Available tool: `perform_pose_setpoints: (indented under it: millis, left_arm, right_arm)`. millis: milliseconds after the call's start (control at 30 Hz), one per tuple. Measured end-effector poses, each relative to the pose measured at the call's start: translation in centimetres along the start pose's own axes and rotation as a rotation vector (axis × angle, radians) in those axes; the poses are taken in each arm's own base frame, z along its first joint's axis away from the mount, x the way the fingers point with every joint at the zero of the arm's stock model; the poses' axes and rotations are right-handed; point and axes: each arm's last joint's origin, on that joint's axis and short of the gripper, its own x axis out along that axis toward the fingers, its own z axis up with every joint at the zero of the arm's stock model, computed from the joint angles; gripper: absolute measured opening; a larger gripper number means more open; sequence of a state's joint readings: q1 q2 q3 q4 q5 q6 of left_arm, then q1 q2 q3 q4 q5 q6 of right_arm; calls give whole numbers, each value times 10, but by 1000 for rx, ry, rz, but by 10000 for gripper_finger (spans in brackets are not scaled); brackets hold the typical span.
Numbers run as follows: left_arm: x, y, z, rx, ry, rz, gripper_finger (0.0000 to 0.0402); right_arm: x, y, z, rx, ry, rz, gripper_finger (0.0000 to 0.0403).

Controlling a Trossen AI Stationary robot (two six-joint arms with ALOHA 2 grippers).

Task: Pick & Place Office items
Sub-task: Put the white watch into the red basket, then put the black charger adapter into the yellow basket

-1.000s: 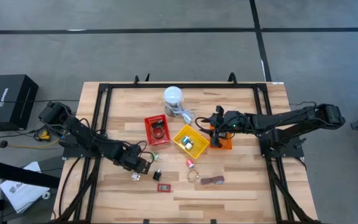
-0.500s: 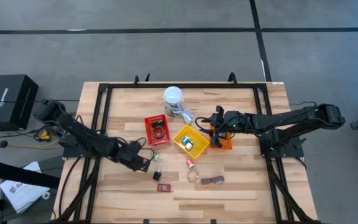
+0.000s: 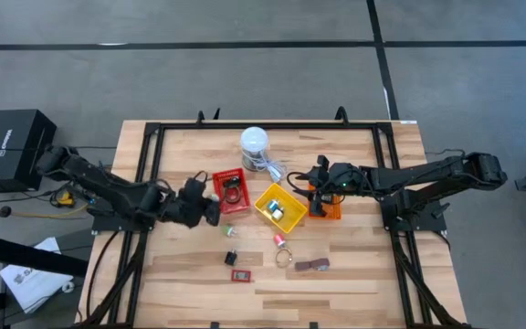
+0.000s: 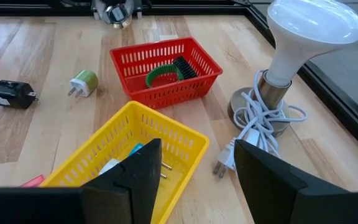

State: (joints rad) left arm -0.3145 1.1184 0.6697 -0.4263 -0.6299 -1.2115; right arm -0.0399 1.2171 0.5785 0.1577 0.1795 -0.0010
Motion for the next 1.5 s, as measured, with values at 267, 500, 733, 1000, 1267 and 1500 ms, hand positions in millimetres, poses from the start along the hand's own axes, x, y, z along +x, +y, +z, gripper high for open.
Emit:
perform_pose_setpoints:
  millis: [267, 500, 733, 1000, 1267, 1500]
  left_arm:
    - [32, 4, 28, 89, -61, 38, 9]
    - [66, 16, 29, 84, 36, 121, 32]
    - [84, 12, 27, 158, 40, 86, 37]
    - [84, 10, 27, 230, 60, 50, 46]
    - [84, 10, 27, 274, 68, 41, 119]
    - [82, 6, 24, 357, 64, 17, 149]
  right_arm:
    - [0, 0, 0, -7, -1, -1, 193]
    - [0, 0, 0, -8, -1, -1, 193]
    - [0, 0, 0, -9, -1, -1, 193]
    - [0, -1, 0, -9, 0, -2, 193]
    - [0, -1, 0, -6, 0, -3, 193]
    - [0, 0, 0, -6, 0, -2, 193]
